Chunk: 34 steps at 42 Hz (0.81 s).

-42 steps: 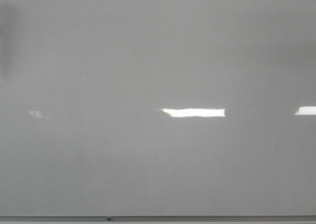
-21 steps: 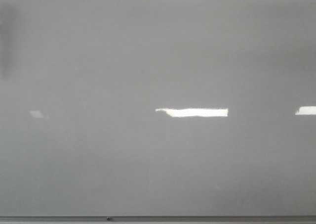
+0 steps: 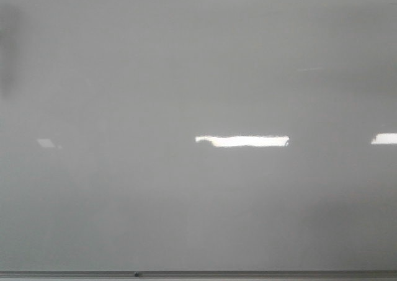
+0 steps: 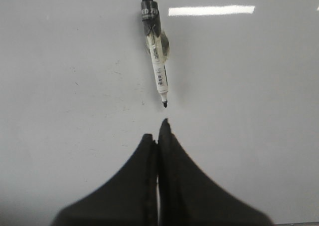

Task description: Write number 5 on whiteboard

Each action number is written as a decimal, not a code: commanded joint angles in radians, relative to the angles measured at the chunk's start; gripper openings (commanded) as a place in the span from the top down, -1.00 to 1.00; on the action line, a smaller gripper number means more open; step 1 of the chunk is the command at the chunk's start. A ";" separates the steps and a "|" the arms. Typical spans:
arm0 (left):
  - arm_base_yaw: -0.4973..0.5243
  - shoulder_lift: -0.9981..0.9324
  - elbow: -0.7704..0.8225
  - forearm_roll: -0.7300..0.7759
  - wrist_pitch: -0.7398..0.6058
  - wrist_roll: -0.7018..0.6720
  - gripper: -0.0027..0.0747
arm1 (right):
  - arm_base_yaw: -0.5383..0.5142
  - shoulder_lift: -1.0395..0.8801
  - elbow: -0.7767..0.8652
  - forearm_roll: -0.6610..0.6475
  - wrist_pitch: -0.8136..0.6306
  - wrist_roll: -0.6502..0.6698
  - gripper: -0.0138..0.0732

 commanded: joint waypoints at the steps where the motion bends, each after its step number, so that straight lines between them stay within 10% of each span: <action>1: -0.008 0.037 -0.026 -0.007 -0.070 0.000 0.87 | 0.001 0.004 -0.031 -0.013 -0.076 -0.027 0.26; 8: -0.008 0.090 -0.026 -0.007 -0.073 0.000 0.20 | 0.001 0.004 -0.031 -0.013 -0.076 -0.027 -0.37; 14: -0.008 0.150 -0.026 -0.007 -0.091 0.000 -0.46 | 0.001 0.004 -0.031 -0.013 -0.076 -0.027 -0.48; 34: -0.008 0.409 -0.085 -0.025 -0.238 0.000 -0.48 | 0.001 0.004 -0.031 -0.012 -0.076 -0.027 -0.48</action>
